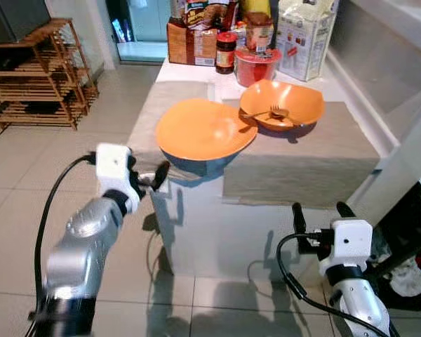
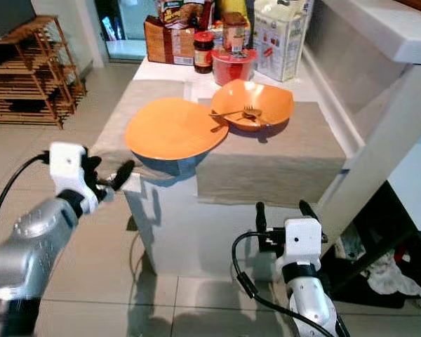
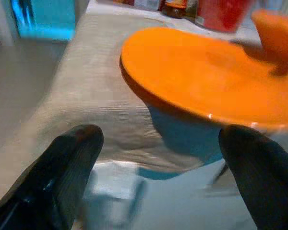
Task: Setting the table
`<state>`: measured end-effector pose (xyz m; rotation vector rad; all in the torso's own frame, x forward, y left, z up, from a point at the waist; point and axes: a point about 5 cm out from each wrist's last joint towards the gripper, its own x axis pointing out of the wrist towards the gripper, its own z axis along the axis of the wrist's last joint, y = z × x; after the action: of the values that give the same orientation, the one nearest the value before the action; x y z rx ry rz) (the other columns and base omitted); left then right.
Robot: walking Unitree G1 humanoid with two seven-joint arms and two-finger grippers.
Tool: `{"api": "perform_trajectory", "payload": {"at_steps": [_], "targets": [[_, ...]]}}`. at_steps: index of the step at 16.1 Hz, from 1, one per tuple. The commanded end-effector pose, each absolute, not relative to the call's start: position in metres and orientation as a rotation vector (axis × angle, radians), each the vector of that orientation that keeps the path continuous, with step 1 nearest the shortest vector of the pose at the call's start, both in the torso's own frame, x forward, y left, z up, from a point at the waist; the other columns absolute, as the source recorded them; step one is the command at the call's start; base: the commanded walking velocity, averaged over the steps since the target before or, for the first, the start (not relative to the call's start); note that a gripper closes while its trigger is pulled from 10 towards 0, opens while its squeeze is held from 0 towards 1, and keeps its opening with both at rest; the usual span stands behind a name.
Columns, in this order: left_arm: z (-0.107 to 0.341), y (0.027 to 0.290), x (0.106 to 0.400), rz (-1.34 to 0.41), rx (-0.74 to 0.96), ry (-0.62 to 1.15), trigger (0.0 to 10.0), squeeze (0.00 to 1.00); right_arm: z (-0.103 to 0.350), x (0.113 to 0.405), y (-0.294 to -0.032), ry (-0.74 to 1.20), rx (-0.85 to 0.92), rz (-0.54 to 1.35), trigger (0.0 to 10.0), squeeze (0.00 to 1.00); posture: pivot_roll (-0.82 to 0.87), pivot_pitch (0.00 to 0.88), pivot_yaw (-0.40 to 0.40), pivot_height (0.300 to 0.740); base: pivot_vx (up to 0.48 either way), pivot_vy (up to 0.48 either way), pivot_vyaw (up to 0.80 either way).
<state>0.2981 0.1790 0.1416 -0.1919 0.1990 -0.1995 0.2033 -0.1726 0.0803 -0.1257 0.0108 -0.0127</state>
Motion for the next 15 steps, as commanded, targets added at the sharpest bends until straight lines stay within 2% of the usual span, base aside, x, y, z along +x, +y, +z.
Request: {"api": "perform_trajectory", "payload": {"at_steps": [1, 2, 4, 10, 15], "targets": [[0.147, 0.181, 0.304, -0.179, -0.283, 0.227, 10.0, 0.00, 0.081, 0.205, -0.172, 0.007, -0.131, -0.013, 10.0, 0.00, -0.04, 0.009, 0.018, 0.740, 0.000, 0.000, 0.00], [0.147, 0.181, 0.304, -0.179, -0.283, 0.227, 10.0, 0.00, 0.081, 0.205, -0.172, 0.007, -0.131, -0.013, 10.0, 0.00, -0.04, 0.009, 0.018, 0.740, 0.000, 0.000, 0.00], [0.163, 0.176, 0.316, -0.201, -0.435, 0.242, 10.0, 0.00, 0.081, 0.204, -0.172, 0.010, -0.131, -0.013, 10.0, 0.00, -0.05, 0.014, 0.016, 0.740, 0.000, 0.000, 0.00], [0.177, 0.169, 0.329, -0.219, -0.528, 0.292, 10.0, 0.00, 0.081, 0.203, -0.173, 0.016, -0.132, -0.020, 10.0, 0.00, -0.06, 0.018, 0.018, 0.740, 0.000, 0.000, 0.00], [0.173, 0.169, 0.331, -0.219, -0.513, 0.337, 10.0, 0.00, 0.080, 0.202, -0.174, 0.021, -0.131, -0.025, 10.0, 0.00, -0.07, 0.018, 0.024, 0.740, 0.000, 0.000, 0.00]]}}
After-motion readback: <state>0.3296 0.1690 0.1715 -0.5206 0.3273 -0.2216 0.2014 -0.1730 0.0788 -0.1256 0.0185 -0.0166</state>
